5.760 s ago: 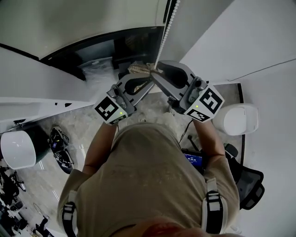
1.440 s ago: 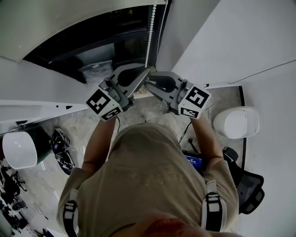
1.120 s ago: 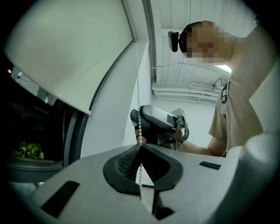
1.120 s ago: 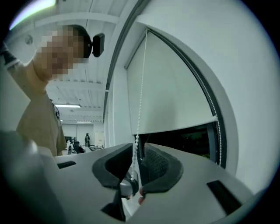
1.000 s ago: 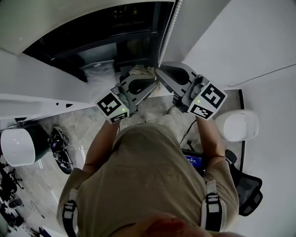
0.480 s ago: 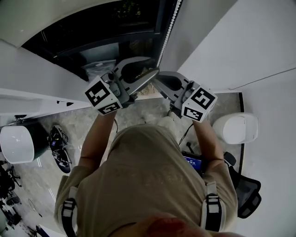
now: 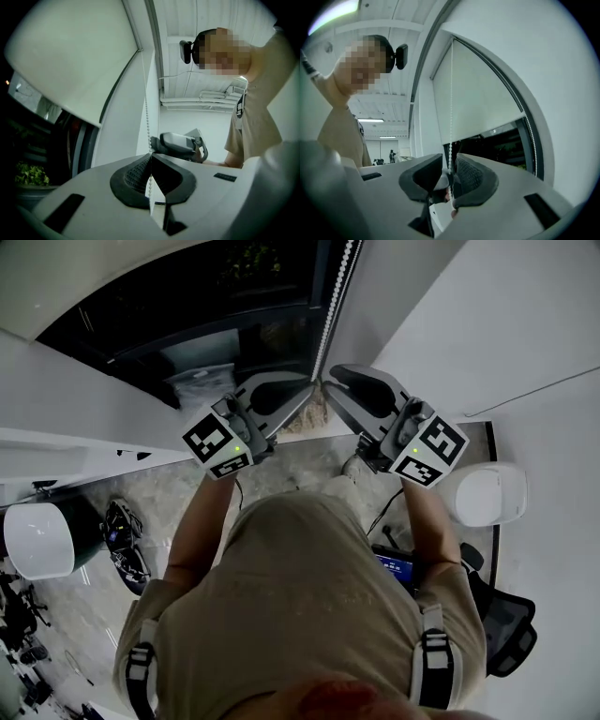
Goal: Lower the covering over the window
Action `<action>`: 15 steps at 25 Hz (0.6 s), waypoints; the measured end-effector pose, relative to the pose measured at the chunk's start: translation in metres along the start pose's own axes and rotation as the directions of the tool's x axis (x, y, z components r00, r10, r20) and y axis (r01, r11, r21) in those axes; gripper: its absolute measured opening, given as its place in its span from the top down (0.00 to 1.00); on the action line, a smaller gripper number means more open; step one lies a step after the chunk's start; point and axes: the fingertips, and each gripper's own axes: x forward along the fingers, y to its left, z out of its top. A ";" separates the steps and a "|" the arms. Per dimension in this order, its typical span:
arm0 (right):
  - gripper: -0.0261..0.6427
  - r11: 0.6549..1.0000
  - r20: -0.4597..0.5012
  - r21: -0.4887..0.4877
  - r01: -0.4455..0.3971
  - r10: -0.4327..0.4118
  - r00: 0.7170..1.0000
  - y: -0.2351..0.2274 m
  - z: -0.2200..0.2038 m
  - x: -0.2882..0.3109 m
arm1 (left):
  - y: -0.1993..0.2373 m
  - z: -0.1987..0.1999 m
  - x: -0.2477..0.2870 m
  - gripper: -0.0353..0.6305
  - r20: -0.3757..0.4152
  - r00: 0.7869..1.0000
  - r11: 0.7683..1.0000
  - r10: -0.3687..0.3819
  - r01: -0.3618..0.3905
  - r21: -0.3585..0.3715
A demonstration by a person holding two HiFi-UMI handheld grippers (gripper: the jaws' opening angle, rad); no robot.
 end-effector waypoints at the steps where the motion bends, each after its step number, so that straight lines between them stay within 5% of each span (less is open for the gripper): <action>1: 0.84 1.000 -0.011 -0.020 0.009 -0.009 1.000 0.000 -0.001 0.005 | -0.004 -0.009 -0.001 0.91 -0.010 1.000 1.000 -0.017 0.016 -0.018; 10: 0.95 0.999 -0.022 0.003 0.042 -0.042 0.999 -0.001 -0.012 0.009 | -0.021 -0.013 -0.006 0.91 0.001 0.996 0.996 -0.085 0.085 -0.030; 12: 0.95 0.998 -0.121 0.018 0.052 -0.050 0.991 -0.009 -0.044 0.008 | -0.010 0.004 -0.015 0.68 0.052 0.995 0.993 -0.083 0.087 -0.080; 15: 0.95 0.998 -0.186 0.026 0.052 -0.046 0.981 -0.009 -0.072 0.005 | -0.002 0.033 -0.005 0.69 0.059 0.996 0.998 -0.060 0.062 -0.030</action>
